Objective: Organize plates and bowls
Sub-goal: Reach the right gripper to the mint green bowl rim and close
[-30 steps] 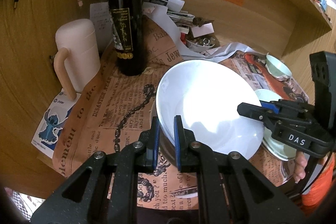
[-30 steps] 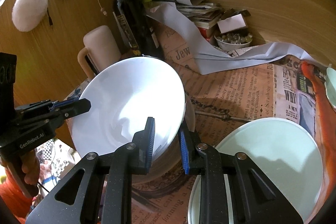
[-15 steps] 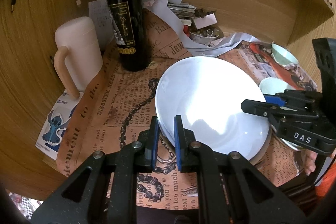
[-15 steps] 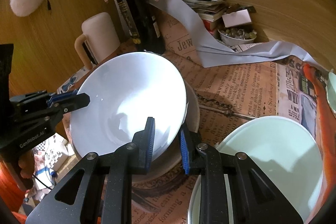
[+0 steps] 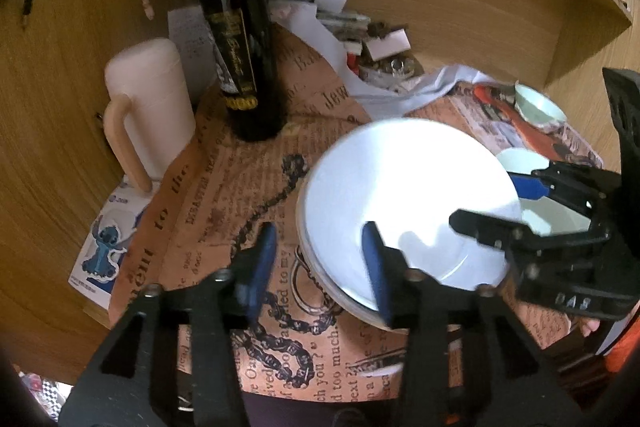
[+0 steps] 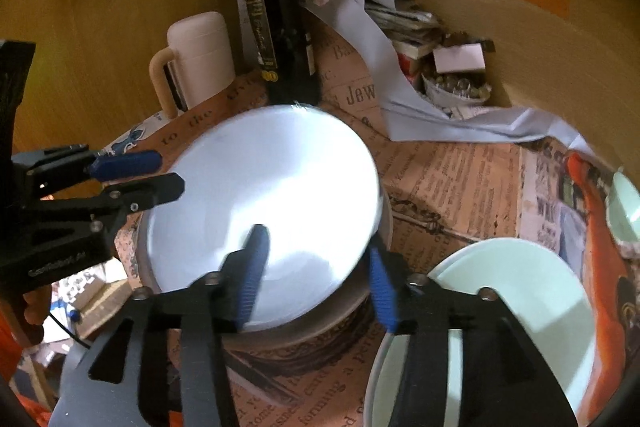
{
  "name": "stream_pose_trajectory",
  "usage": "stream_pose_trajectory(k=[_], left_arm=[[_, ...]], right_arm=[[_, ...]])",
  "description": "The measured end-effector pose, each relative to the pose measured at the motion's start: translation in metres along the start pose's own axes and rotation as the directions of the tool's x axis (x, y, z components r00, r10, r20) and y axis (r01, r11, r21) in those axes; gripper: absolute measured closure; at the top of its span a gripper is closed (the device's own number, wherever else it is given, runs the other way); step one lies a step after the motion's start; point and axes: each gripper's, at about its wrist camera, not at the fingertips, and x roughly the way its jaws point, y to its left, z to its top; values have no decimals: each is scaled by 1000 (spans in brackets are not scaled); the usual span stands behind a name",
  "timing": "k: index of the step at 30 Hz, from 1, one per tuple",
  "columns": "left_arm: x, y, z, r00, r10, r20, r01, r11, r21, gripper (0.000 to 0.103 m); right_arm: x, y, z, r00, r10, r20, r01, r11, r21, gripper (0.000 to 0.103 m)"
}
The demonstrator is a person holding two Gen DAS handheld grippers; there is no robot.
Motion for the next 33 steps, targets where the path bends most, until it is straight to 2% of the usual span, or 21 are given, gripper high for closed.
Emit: stream_pose_trajectory(k=[1, 3, 9, 11, 13, 15, 19, 25, 29, 33], left_arm=[[-3, 0, 1, 1000, 5, 11, -5, 1000, 2, 56], [-6, 0, 3, 1000, 4, 22, -4, 1000, 4, 56], [-13, 2, 7, 999, 2, 53, -2, 1000, -5, 52], [-15, 1, 10, 998, -2, 61, 3, 1000, -7, 52], [-19, 0, 13, 997, -10, 75, 11, 1000, -11, 52], [-26, -3, 18, 995, -24, 101, 25, 1000, -15, 51], [-37, -11, 28, 985, -45, 165, 47, 999, -10, 40], [-39, -31, 48, 971, -92, 221, 94, 996, -2, 19], [-35, -47, 62, 964, -104, 243, 104, 994, 16, 16], [-26, -65, 78, 960, -139, 245, 132, 990, 44, 16]], right_arm=[[-1, 1, 0, 1000, 2, 2, -2, 1000, -8, 48], [-2, 2, 1, 1000, 12, -5, -12, 1000, -8, 46], [-5, -3, 4, 1000, 6, -10, -6, 1000, 18, 45], [-10, -6, 4, 1000, -1, 16, 0, 1000, 29, 41], [-19, -10, 5, 998, -27, 58, 25, 999, 33, 25], [-28, -14, 6, 995, -35, 90, 32, 999, 38, 23], [-45, -32, 7, 988, -77, 136, 68, 995, 69, 23], [-69, -81, 4, 969, -183, 167, 157, 975, 159, 23], [-83, -128, -2, 954, -255, 160, 207, 941, 267, 23], [-89, -181, -10, 915, -386, 118, 322, 874, 364, 23]])
